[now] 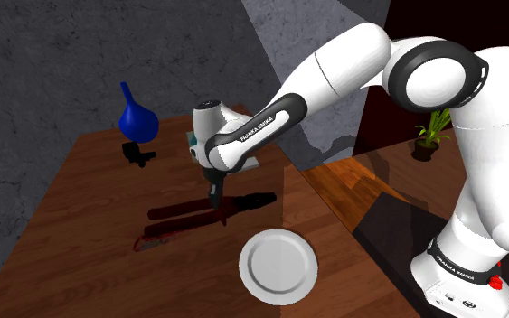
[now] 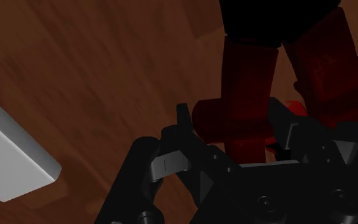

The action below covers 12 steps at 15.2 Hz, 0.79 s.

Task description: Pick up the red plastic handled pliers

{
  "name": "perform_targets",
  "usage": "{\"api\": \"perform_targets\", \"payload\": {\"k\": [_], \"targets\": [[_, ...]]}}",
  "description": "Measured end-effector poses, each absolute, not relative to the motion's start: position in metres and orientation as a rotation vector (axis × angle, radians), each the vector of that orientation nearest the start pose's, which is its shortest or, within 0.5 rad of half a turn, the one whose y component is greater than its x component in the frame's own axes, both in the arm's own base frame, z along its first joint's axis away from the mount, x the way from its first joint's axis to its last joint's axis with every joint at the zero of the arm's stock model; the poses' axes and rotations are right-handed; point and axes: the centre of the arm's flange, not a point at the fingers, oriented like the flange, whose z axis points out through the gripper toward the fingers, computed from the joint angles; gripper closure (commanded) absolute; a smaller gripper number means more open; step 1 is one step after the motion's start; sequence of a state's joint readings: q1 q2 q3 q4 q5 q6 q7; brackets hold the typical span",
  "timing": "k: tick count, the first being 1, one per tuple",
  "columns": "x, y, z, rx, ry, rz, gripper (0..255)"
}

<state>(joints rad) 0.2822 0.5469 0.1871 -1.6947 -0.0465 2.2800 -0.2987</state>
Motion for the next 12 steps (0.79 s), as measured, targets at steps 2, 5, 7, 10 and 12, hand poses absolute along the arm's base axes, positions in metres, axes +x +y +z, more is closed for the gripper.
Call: {"api": "perform_targets", "payload": {"k": [2, 5, 7, 10, 12], "targets": [[0.613, 0.294, 0.288, -2.853, -1.153, -0.067, 255], [0.613, 0.294, 0.288, -2.853, -1.152, -0.066, 255], [0.613, 0.294, 0.29, -2.853, -1.153, -0.063, 255], [0.612, 0.294, 0.302, -2.853, -1.153, -0.061, 255], [0.611, 0.294, 0.313, -2.853, -1.153, -0.061, 255]]}}
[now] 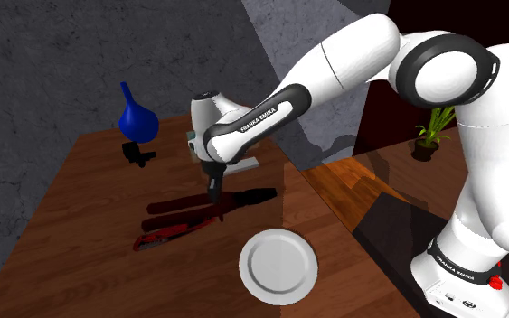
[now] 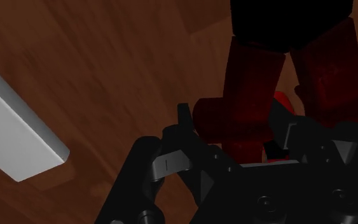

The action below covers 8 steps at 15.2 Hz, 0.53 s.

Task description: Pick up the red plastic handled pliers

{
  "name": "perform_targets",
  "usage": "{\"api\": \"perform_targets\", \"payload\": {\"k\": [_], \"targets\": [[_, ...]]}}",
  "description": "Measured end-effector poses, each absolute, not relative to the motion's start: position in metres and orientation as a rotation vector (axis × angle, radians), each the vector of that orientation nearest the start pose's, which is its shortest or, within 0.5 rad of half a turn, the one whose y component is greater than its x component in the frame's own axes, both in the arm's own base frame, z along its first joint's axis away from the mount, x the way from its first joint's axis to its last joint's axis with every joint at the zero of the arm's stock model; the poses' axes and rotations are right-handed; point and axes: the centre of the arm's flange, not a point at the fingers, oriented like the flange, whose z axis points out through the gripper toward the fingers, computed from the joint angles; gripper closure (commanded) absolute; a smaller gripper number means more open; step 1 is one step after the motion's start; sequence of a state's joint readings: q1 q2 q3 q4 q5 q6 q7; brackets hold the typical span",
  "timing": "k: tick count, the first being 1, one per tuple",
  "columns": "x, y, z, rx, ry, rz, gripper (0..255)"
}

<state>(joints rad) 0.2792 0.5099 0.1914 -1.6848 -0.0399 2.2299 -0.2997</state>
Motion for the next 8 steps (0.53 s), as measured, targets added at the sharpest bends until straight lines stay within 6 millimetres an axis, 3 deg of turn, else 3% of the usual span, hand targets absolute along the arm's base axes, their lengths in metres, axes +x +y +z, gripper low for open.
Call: {"api": "perform_targets", "payload": {"k": [8], "targets": [[0.612, 0.295, 0.355, -2.853, -1.153, -0.061, 255]]}}
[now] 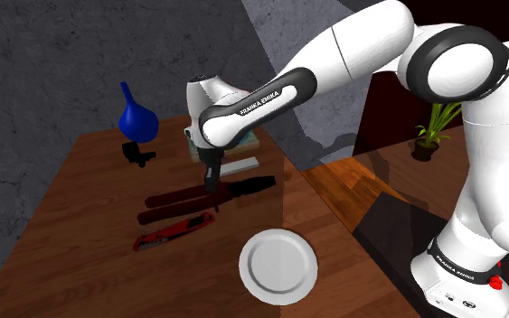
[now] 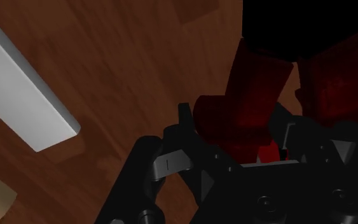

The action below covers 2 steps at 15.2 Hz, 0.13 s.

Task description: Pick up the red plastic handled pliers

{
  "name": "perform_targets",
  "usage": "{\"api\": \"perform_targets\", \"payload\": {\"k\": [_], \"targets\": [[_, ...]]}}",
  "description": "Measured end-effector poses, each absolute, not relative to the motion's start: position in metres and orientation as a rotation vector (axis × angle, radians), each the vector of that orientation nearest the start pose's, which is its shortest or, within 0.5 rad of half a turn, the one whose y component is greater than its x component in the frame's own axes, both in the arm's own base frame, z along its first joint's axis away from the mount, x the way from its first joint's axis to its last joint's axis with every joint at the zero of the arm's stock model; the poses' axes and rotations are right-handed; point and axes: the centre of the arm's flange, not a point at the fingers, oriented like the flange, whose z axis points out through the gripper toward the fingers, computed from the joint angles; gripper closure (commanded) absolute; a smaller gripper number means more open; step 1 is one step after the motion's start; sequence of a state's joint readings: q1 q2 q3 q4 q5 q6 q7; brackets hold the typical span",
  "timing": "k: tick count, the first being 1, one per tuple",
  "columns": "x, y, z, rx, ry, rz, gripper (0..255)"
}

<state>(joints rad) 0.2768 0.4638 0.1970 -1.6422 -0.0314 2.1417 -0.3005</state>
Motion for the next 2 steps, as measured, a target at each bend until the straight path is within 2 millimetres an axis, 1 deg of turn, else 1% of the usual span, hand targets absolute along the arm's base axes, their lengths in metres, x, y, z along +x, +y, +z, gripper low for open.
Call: {"api": "perform_targets", "payload": {"k": [2], "targets": [[0.6118, 0.2938, 0.3625, -2.853, -1.153, -0.061, 255]]}}
